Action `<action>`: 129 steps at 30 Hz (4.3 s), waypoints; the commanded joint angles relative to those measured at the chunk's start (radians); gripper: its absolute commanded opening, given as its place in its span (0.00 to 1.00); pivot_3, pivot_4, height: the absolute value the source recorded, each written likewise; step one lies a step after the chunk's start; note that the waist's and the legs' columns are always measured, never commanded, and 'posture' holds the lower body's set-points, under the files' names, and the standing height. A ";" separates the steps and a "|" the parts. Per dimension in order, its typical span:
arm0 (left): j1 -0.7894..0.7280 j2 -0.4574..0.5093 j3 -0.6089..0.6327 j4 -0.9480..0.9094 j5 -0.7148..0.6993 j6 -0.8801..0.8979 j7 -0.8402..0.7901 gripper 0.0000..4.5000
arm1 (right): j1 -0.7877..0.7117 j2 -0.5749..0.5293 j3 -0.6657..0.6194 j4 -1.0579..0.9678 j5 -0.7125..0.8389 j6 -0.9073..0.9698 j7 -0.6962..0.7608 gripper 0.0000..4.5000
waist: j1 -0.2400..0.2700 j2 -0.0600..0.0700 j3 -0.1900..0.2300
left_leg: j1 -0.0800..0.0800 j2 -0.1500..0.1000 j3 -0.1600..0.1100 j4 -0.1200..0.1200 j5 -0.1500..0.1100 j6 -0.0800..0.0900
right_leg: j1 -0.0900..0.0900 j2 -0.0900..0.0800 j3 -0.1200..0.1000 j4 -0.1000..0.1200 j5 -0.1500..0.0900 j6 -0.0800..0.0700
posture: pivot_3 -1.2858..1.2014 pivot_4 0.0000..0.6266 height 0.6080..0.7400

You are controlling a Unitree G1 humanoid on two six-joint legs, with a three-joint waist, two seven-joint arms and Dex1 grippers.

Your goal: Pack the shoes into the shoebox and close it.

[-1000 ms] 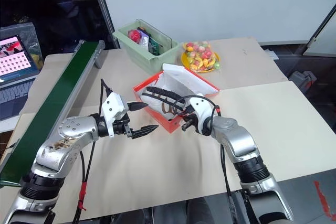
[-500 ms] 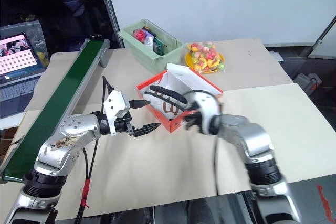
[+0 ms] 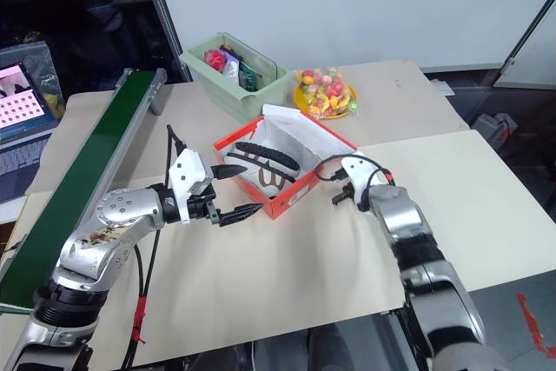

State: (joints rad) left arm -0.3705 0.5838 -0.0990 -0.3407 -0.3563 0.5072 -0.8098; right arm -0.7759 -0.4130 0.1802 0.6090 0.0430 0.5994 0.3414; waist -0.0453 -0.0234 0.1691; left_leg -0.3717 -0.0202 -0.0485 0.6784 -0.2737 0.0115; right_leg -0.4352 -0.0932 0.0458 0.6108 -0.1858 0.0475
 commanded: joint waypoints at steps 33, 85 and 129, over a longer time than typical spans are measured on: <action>-0.009 -0.004 0.015 -0.028 -0.003 0.002 0.013 1.00 | -0.115 0.221 -0.321 -0.001 0.230 -0.073 0.190 0.00 | -0.024 0.001 0.000 | -0.004 0.000 -0.002 -0.001 0.001 -0.001 | -0.004 0.000 -0.001 0.005 0.001 0.000 | 0.52 0.24 1.00; 0.127 0.242 0.316 -0.144 -0.105 0.147 0.006 1.00 | -0.027 0.309 -0.163 -0.450 0.381 0.024 0.192 0.00 | -0.009 0.001 0.000 | -0.003 0.001 -0.003 -0.001 0.001 -0.001 | -0.004 0.000 -0.003 0.005 0.001 0.000 | 0.52 0.24 1.00; 0.141 0.216 0.295 -0.211 -0.151 0.192 0.085 1.00 | -0.531 0.513 -0.176 0.642 0.113 -0.283 0.275 0.00 | -0.055 0.001 -0.002 | 0.001 0.002 -0.006 -0.003 -0.001 -0.004 | -0.006 0.001 -0.001 0.007 0.002 -0.002 | 0.52 0.24 1.00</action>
State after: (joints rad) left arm -0.2306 0.7940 0.1605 -0.5140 -0.4971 0.6994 -0.7372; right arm -1.2896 0.0686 0.0038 1.2275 0.1760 0.3298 0.6189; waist -0.1004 -0.0228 0.1674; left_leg -0.3704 -0.0179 -0.0546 0.6753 -0.2745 0.0072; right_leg -0.4408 -0.0922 0.0446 0.6184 -0.1839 0.0452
